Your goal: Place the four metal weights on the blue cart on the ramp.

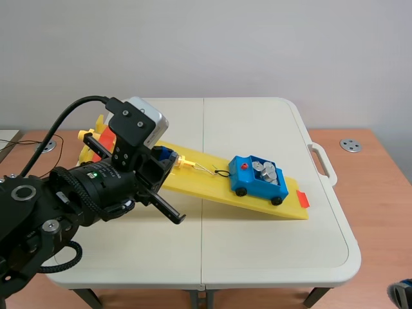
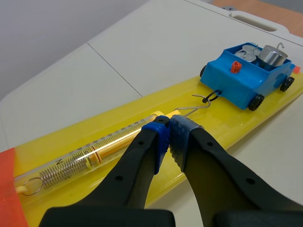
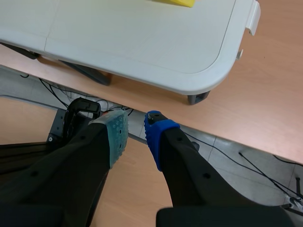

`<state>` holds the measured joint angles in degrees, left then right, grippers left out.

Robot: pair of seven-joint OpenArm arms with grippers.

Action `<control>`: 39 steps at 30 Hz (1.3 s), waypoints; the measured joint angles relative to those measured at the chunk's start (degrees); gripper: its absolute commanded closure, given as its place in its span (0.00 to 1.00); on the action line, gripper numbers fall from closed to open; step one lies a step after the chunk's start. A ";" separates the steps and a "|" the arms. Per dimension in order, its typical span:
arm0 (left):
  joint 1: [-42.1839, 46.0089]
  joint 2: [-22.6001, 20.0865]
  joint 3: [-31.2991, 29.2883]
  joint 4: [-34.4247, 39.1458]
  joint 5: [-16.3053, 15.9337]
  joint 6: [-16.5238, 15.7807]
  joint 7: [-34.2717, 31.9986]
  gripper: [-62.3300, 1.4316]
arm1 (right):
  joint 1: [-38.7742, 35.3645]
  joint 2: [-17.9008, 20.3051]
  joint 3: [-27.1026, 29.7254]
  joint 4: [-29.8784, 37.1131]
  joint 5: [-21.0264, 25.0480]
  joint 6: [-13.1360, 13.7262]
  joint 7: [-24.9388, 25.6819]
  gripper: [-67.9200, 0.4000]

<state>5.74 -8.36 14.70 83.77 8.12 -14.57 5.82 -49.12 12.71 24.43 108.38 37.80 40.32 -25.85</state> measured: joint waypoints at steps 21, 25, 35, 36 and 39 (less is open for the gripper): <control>17.62 -11.32 -7.98 22.34 -7.10 -0.02 0.42 0.93 | 5.95 0.17 0.00 2.10 0.20 0.00 0.04 0.81; 23.82 -12.00 -10.56 26.77 -8.46 -0.02 0.44 0.93 | 10.21 0.35 0.00 2.58 0.22 -0.02 0.07 0.81; 35.98 -11.98 -12.98 32.76 -10.36 -0.17 1.79 0.93 | 17.86 0.33 -0.85 2.58 0.17 0.00 0.00 0.81; 36.72 -11.98 -12.98 32.76 -10.36 -0.20 2.23 0.93 | 18.18 0.33 -1.42 2.58 0.15 0.00 0.00 0.81; 38.29 -11.96 -12.98 32.76 -10.36 -0.22 2.99 0.93 | 18.80 0.31 -4.11 2.58 -0.68 0.00 0.02 0.79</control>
<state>44.03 -20.32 1.72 116.53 -2.24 -14.79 8.82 -30.33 13.02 20.32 110.96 37.12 40.32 -25.82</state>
